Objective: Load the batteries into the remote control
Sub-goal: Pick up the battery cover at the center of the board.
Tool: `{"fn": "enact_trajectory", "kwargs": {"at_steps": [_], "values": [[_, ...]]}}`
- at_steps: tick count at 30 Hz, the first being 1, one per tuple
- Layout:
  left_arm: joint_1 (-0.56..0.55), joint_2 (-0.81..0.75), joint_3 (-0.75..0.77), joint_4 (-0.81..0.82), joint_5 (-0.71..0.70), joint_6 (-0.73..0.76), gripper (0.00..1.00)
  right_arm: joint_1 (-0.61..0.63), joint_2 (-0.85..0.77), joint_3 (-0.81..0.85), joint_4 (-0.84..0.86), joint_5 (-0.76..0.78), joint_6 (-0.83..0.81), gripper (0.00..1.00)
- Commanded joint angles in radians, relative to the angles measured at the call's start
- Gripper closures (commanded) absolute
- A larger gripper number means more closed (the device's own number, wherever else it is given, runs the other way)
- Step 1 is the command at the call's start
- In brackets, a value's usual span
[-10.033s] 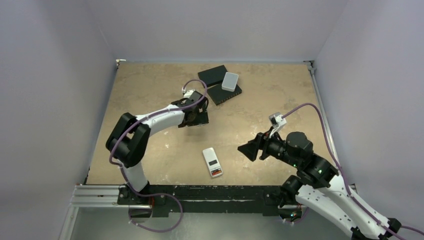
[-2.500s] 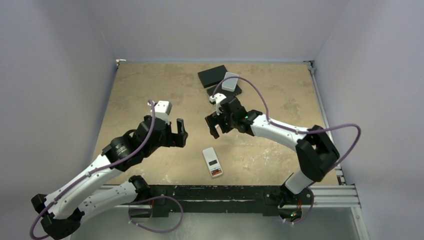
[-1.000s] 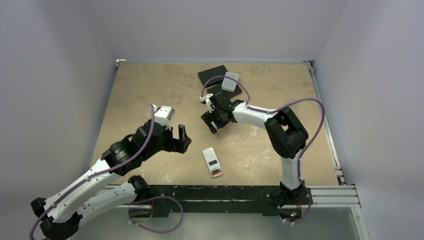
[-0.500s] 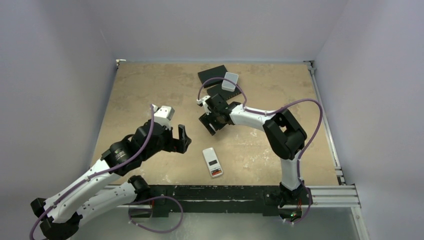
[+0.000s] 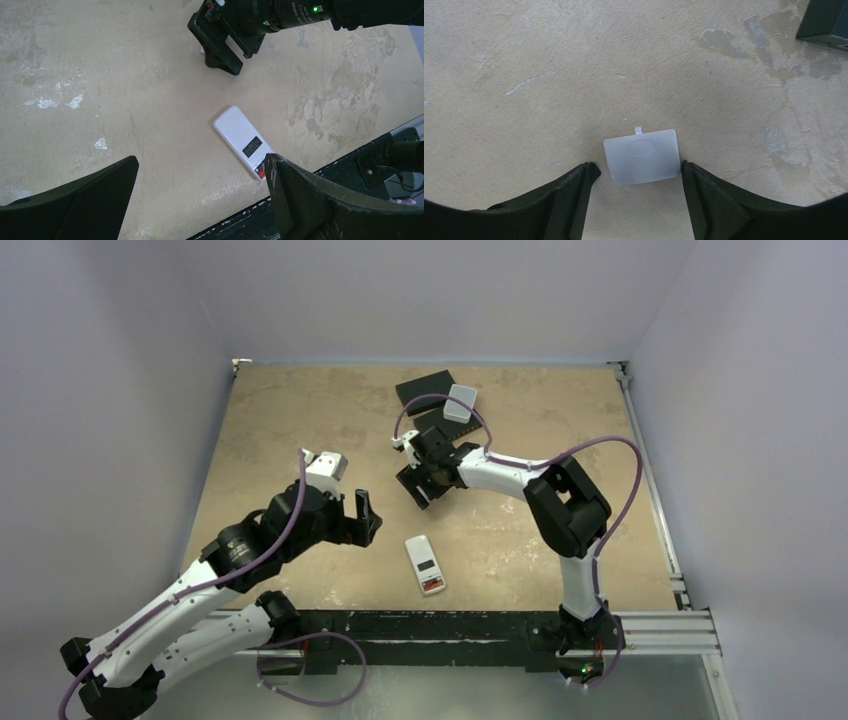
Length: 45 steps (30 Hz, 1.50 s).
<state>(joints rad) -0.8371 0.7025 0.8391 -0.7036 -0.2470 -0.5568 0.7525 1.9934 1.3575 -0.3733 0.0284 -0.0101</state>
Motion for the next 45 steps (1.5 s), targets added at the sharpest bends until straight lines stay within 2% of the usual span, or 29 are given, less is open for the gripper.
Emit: {"fn": "enact_trajectory", "kwargs": {"at_steps": [1, 19, 29, 38, 45], "values": [[0.007, -0.011, 0.000, 0.029, -0.003, 0.008, 0.01, 0.005, 0.039, 0.014, -0.007, -0.006, 0.002, 0.27], [0.007, -0.012, 0.000, 0.030, -0.003, 0.008, 0.01, 0.005, 0.021, -0.018, -0.022, -0.010, -0.002, 0.36], [0.006, -0.012, 0.000, 0.030, -0.003, 0.006, 0.01, 0.004, 0.004, -0.014, -0.032, -0.016, 0.002, 0.56], [0.007, -0.011, 0.000, 0.028, -0.004, 0.006, 0.01, 0.005, -0.105, -0.013, -0.089, 0.037, 0.076, 0.61], [0.007, -0.004, 0.000, 0.029, -0.006, 0.005, 0.01, 0.033, -0.242, -0.106, -0.118, 0.028, 0.158, 0.62]]}}
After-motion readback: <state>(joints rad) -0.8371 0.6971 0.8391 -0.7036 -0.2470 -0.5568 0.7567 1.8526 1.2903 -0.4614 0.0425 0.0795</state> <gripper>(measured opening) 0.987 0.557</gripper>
